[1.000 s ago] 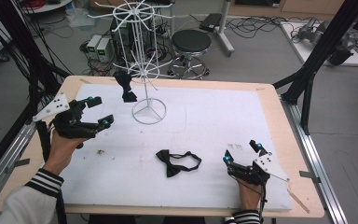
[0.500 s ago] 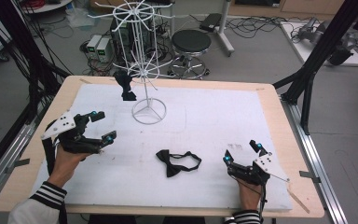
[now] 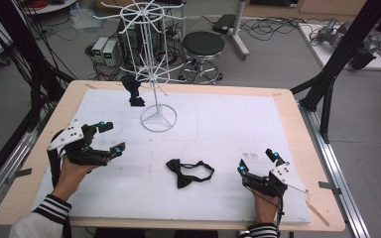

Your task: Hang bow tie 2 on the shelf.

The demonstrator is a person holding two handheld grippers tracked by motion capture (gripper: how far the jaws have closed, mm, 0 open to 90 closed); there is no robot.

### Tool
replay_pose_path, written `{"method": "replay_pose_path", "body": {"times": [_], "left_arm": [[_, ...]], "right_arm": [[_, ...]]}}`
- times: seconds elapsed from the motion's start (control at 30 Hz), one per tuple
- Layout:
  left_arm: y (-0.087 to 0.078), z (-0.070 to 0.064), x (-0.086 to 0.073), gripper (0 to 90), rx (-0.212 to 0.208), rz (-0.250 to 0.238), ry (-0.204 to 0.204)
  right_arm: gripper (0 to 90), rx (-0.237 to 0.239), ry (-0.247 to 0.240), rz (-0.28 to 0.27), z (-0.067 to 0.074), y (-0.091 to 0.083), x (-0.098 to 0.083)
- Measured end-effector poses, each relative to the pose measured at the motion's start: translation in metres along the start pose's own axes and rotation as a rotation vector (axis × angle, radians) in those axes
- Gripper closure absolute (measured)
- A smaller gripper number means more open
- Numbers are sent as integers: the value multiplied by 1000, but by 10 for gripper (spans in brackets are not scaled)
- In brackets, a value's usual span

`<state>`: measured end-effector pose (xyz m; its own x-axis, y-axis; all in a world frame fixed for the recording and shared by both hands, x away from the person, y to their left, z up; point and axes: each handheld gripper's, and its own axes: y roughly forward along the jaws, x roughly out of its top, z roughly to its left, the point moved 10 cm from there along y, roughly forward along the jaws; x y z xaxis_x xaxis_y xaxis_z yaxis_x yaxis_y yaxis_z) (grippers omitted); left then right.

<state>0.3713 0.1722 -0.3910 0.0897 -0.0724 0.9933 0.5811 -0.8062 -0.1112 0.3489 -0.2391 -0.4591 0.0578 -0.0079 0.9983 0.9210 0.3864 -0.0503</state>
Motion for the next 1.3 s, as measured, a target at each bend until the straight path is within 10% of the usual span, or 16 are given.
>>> {"method": "replay_pose_path", "body": {"times": [1.3], "left_arm": [[10, -34, -16, 124, -145, 54, 78]], "right_arm": [[7, -3, 2, 31, -1, 3, -1]]}}
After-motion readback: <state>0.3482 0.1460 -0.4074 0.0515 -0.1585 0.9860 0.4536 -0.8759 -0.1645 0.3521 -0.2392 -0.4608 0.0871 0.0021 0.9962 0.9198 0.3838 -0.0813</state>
